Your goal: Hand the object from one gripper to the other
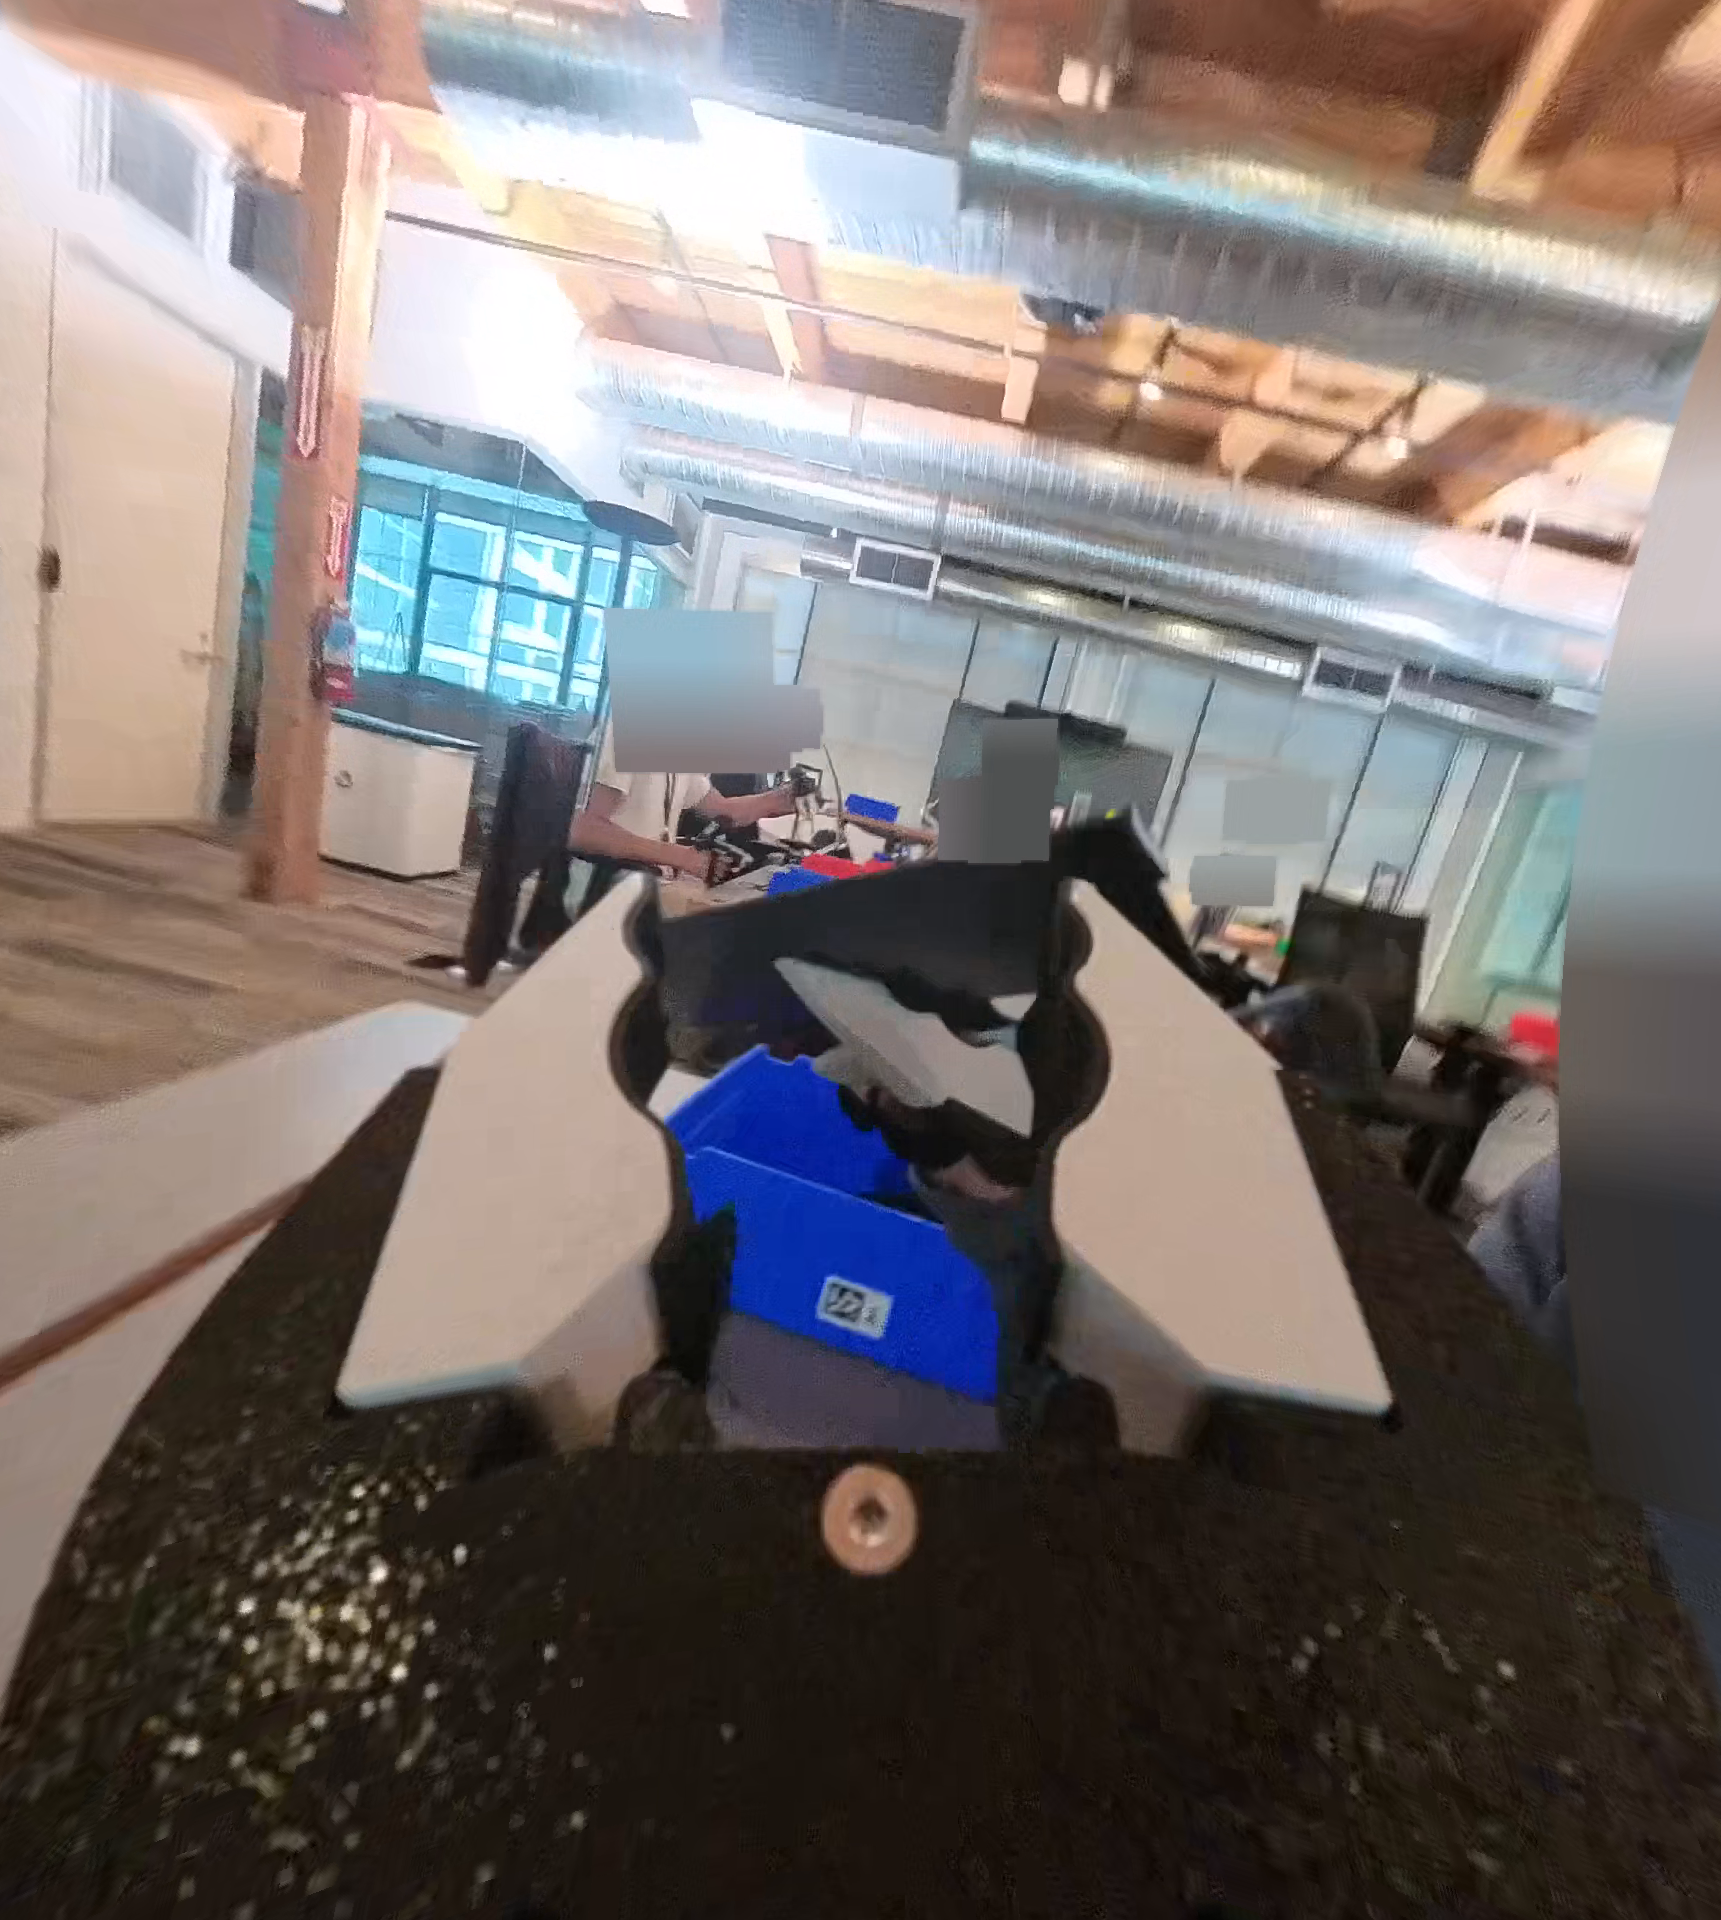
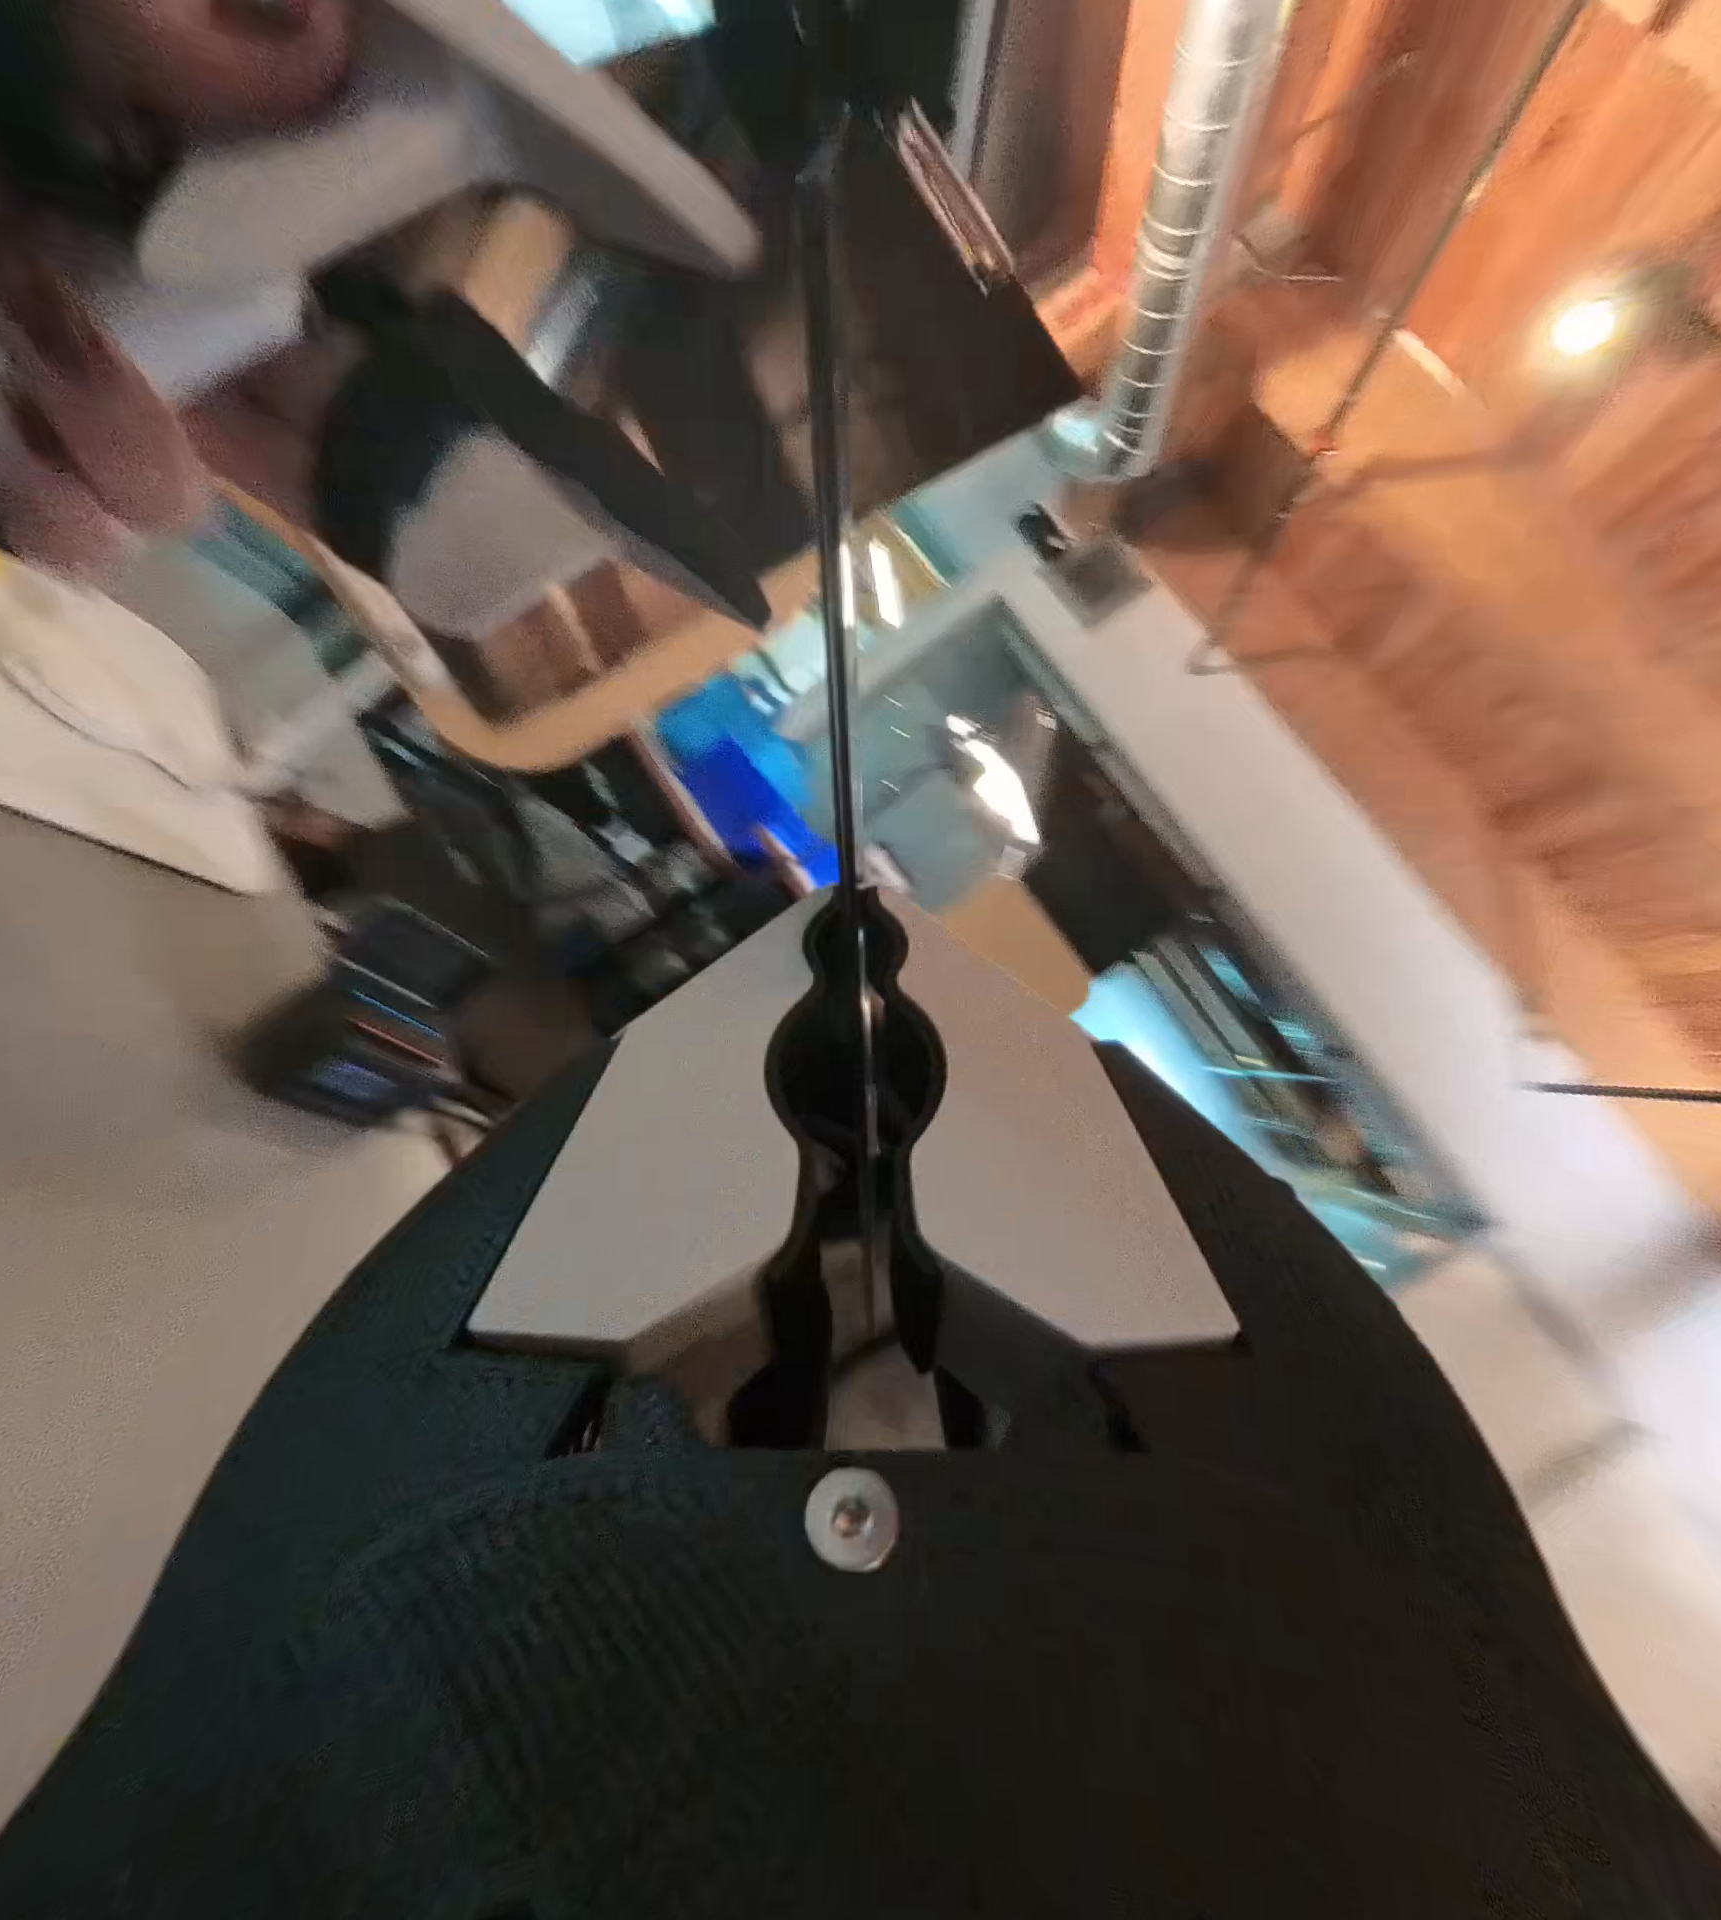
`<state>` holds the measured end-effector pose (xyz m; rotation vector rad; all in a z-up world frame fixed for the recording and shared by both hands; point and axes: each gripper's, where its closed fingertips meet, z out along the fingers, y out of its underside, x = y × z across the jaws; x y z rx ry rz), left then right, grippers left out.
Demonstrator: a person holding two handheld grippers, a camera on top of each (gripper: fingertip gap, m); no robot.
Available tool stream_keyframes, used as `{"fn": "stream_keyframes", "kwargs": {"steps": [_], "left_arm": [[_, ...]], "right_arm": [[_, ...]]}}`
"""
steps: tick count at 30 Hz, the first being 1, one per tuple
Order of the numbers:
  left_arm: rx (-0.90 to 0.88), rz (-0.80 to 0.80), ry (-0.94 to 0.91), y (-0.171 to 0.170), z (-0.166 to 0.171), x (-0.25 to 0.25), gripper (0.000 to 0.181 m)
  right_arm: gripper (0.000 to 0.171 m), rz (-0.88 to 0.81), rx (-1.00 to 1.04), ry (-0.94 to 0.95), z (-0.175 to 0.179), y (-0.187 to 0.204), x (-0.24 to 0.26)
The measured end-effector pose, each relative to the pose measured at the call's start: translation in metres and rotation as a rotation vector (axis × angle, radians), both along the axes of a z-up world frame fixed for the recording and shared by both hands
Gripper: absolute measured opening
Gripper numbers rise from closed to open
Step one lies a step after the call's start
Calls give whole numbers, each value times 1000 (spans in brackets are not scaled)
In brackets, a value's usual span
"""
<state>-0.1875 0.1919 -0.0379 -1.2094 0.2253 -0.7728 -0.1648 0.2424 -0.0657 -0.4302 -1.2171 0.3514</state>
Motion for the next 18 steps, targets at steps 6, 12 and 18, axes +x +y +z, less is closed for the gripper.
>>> {"fn": "stream_keyframes", "kwargs": {"steps": [6, 12, 18], "left_arm": [[-162, -156, -256, 11, -8, 1, 80], [-210, -166, -138, 20, -23, 25, 30], [-122, 21, -59, 23, -21, 3, 0]], "right_arm": [[0, -449, 365, 124, 8, 29, -1], [0, -518, 563, 178, 5, 14, -8], [34, -331, 558, 104, -7, -2, -12]]}}
